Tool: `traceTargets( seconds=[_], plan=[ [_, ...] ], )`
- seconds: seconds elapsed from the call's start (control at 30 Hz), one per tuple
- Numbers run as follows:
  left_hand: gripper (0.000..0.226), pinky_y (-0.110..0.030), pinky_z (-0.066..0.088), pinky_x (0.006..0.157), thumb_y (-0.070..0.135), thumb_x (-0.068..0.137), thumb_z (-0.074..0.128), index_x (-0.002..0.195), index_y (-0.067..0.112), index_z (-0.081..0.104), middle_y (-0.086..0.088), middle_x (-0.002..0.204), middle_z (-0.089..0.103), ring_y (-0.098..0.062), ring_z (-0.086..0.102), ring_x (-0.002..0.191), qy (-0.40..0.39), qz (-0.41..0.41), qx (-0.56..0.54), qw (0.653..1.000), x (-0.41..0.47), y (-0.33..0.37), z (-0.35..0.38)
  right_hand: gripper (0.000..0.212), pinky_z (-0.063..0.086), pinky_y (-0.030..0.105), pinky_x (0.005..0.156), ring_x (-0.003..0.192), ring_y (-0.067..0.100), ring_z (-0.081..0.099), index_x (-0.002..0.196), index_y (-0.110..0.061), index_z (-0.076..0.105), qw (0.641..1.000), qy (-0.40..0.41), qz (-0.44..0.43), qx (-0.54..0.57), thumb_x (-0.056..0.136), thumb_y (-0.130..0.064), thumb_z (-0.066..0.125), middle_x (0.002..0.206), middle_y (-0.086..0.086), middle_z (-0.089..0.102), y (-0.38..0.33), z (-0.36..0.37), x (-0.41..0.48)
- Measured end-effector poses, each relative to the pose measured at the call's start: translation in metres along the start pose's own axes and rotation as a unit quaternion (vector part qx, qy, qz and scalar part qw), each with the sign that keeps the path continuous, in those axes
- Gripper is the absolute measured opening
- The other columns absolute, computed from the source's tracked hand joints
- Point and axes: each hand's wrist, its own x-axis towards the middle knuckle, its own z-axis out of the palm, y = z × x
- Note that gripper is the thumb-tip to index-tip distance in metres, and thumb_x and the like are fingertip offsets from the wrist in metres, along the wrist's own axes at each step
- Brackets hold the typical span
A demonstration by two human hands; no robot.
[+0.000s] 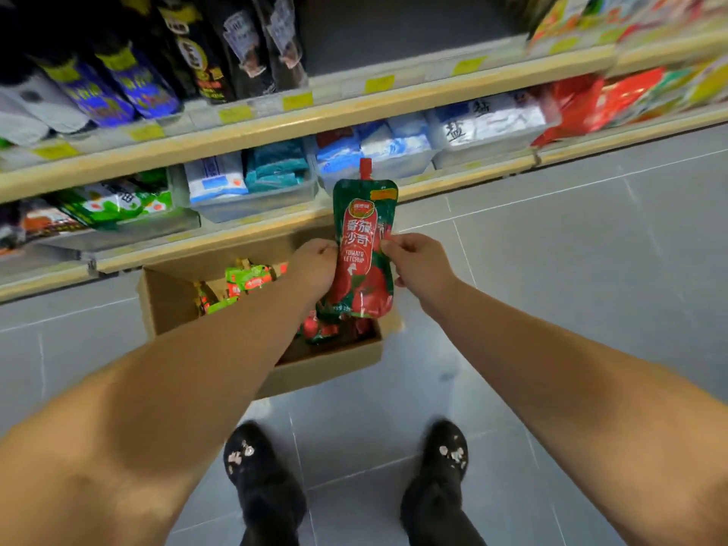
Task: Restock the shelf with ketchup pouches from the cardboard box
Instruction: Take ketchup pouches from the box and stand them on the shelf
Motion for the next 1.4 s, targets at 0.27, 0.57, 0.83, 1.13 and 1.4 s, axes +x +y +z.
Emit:
traceTargets(
  seconds=[0.27,0.57,0.83,1.13,1.4],
  plan=[
    [0.035,-0.028,0.041,0.071,0.023,0.096,0.032,0.087,0.011,0.064,-0.009,0.09,0.062,-0.023,0.057,0.082,0.039,0.029,0.03,0.998,-0.009,0.091,0.08,0.029,0.043,0.025,0.059,0.055,0.01,0.048,0.063,-0.019,0.055,0.999,0.026,-0.025,0.001,0.092,-0.022,0.05,0.058,-0.006,0.053,-0.031,-0.11,0.025],
    [0.035,-0.027,0.04,0.071,0.022,0.096,0.032,0.09,0.009,0.064,-0.008,0.093,0.06,-0.023,0.054,0.086,0.06,0.081,0.048,0.994,0.041,0.159,0.117,0.025,0.041,0.028,0.063,0.065,0.016,0.05,0.072,-0.008,0.056,0.996,0.065,-0.055,0.009,0.091,-0.021,0.048,0.066,0.001,0.054,-0.056,-0.157,0.101],
    [0.016,-0.025,0.046,0.064,0.032,0.096,0.043,0.101,0.02,0.052,-0.004,0.105,0.059,-0.019,0.059,0.092,0.066,0.067,-0.084,0.992,0.114,0.201,0.123,0.031,0.041,0.029,0.062,0.063,0.018,0.05,0.067,-0.011,0.051,0.992,0.099,-0.077,-0.027,0.093,-0.025,0.043,0.066,0.003,0.054,-0.085,-0.163,0.189],
    [0.036,-0.029,0.05,0.061,0.025,0.092,0.04,0.058,0.017,0.048,-0.006,0.065,0.061,-0.022,0.06,0.061,0.107,0.091,-0.076,0.987,0.164,0.26,0.123,0.027,0.041,0.025,0.055,0.063,0.014,0.054,0.079,-0.011,0.057,0.991,0.093,-0.096,-0.013,0.094,-0.028,0.044,0.067,-0.001,0.057,-0.132,-0.174,0.255],
    [0.023,-0.035,0.045,0.066,0.015,0.084,0.053,0.063,0.01,0.06,-0.01,0.067,0.057,-0.024,0.056,0.075,0.21,0.101,-0.146,0.961,0.218,0.285,0.126,0.031,0.039,0.034,0.069,0.073,0.023,0.05,0.056,-0.016,0.048,0.986,0.066,-0.152,-0.011,0.087,-0.013,0.052,0.062,0.004,0.051,-0.165,-0.181,0.317]
  ],
)
